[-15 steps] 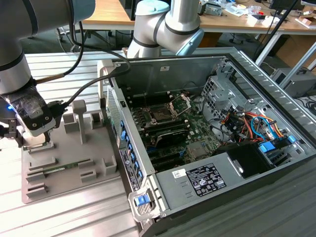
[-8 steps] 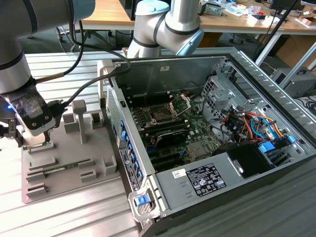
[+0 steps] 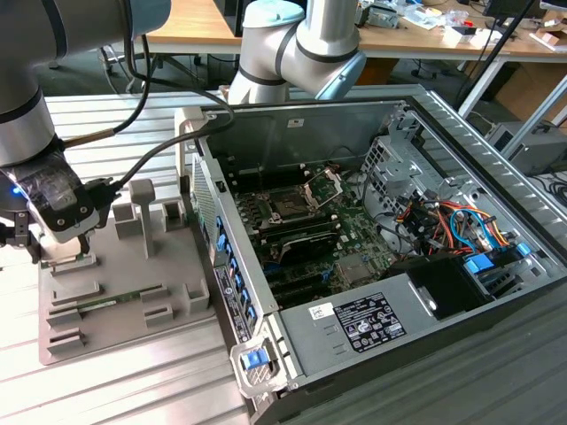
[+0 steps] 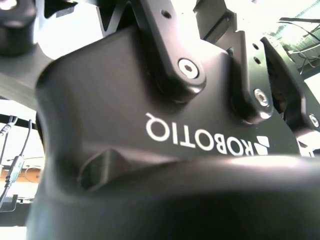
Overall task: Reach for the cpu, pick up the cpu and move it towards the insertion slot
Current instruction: 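Pick up the cpu and move it towards the insertion slot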
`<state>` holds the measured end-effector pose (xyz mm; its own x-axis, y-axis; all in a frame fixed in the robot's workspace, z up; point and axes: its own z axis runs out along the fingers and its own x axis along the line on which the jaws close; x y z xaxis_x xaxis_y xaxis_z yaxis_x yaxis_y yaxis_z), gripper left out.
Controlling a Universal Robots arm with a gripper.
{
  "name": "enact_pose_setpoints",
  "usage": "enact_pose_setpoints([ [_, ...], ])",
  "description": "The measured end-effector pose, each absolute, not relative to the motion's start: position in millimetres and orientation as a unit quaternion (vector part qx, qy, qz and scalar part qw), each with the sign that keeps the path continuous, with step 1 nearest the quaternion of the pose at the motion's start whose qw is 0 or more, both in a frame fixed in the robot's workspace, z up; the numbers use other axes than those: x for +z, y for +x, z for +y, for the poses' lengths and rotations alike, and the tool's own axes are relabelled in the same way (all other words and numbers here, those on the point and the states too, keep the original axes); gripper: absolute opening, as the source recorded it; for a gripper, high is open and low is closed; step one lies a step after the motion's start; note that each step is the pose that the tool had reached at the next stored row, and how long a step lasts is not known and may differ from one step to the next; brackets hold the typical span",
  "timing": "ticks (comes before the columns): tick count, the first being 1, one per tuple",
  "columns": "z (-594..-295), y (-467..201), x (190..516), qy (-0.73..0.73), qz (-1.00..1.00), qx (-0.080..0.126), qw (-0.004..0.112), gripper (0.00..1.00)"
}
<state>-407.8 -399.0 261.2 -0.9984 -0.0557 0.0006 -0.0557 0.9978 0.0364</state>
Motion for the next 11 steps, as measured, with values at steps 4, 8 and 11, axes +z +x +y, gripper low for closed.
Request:
enact_pose_setpoints([
  [4, -398.9, -407.9, 262.8, 0.028, -0.999, -0.018, 0.001, 0.55],
  [8, -398.9, -407.8, 263.9, 0.028, -0.999, -0.018, 0.001, 0.55],
  [11, -398.9, -407.8, 264.4, 0.028, -0.999, -0.018, 0.001, 0.55],
])
